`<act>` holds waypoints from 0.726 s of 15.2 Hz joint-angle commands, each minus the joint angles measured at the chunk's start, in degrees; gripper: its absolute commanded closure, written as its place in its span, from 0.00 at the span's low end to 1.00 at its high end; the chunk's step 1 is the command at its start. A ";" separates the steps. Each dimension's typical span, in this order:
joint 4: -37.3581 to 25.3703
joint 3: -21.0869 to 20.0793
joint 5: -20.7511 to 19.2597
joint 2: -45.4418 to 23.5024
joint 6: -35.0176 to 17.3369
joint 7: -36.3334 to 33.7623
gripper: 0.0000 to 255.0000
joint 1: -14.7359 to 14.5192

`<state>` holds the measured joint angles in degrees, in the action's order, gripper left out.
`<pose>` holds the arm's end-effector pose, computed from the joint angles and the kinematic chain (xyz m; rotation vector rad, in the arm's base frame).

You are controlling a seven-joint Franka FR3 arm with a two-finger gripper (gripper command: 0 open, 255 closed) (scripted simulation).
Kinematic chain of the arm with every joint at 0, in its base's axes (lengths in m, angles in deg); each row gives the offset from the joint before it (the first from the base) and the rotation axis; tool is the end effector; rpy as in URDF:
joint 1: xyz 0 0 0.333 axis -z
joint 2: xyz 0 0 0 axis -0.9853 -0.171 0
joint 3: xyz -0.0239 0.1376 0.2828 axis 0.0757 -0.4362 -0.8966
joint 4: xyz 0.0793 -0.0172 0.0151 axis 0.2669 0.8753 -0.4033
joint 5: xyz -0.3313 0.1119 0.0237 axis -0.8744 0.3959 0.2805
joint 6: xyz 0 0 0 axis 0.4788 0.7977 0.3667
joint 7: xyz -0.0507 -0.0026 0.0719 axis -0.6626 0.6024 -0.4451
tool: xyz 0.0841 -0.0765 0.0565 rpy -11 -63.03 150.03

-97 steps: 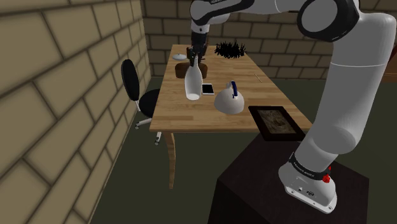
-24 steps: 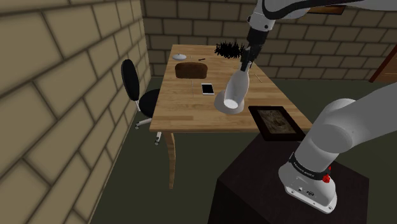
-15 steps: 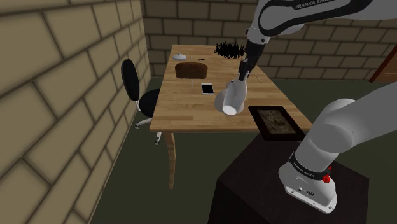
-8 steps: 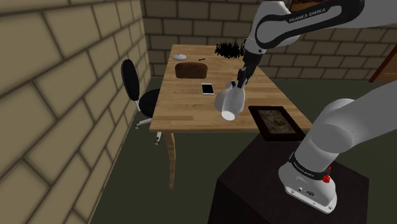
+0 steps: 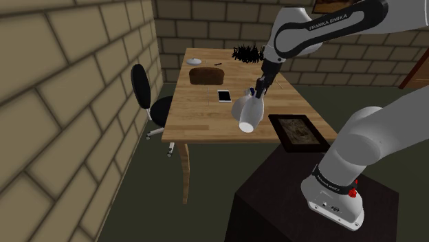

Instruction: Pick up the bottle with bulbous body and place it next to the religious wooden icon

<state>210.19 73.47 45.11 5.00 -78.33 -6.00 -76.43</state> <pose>0.3400 -0.0724 0.4382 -3.1192 -0.0852 -0.1718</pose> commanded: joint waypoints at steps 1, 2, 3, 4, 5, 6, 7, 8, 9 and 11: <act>-0.01 0.00 0.00 0.01 -0.03 0.00 1.00 0.00; -0.01 0.00 0.00 0.01 -0.03 0.00 1.00 0.00; -0.01 0.01 0.00 0.00 -0.03 0.01 0.00 0.00; -0.01 0.00 0.00 0.00 -0.03 0.01 0.00 0.00; -0.01 0.00 0.00 0.01 -0.03 0.00 0.00 0.00; 0.00 0.00 0.00 0.01 -0.03 0.00 0.00 0.00; 0.00 0.00 0.00 0.01 -0.03 0.00 0.00 0.00; 0.00 0.00 0.00 0.01 -0.03 0.00 0.00 0.00; -1.25 -0.11 -0.03 1.00 2.21 -0.04 0.00 0.05; -3.95 -0.31 -0.04 2.66 6.57 -0.11 0.00 0.13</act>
<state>207.58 73.22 45.09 6.85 -74.00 -6.13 -76.35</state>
